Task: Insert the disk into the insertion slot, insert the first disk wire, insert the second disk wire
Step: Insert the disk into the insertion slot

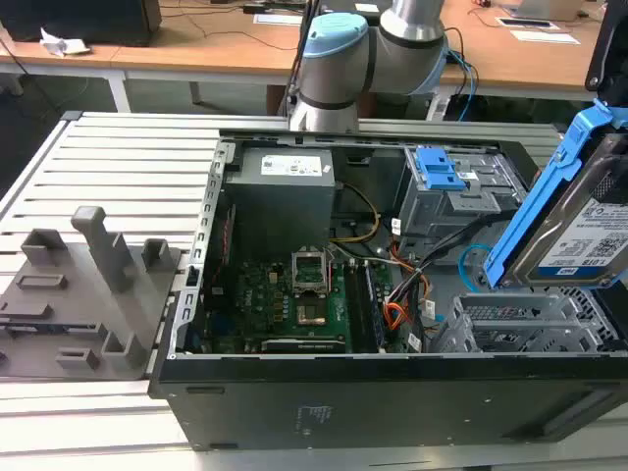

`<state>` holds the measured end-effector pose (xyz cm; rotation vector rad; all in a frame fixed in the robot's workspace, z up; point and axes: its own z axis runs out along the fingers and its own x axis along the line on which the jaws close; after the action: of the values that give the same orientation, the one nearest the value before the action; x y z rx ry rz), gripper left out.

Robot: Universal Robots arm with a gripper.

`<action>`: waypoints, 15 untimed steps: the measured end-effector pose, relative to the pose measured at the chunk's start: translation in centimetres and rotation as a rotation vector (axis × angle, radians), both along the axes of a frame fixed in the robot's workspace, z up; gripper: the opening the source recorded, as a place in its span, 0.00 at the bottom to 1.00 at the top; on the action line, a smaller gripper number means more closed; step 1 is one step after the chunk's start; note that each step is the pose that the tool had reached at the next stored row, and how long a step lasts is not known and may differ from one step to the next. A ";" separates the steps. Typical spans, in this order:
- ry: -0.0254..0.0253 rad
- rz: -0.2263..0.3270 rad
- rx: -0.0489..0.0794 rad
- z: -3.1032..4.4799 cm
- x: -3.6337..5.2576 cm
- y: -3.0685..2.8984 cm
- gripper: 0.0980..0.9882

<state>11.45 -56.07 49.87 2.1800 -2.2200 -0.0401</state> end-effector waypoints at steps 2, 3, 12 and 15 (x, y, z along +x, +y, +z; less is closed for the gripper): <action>0.0000 0.000 0.000 -0.19 0.00 0.00 0.30; 0.0000 0.000 0.000 -0.34 0.00 0.00 0.30; 0.0000 0.000 0.000 -1.18 0.00 0.00 0.30; 0.0000 0.000 0.000 -1.51 0.00 0.00 0.30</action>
<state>11.45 -56.07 48.35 2.1801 -2.2200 -0.0402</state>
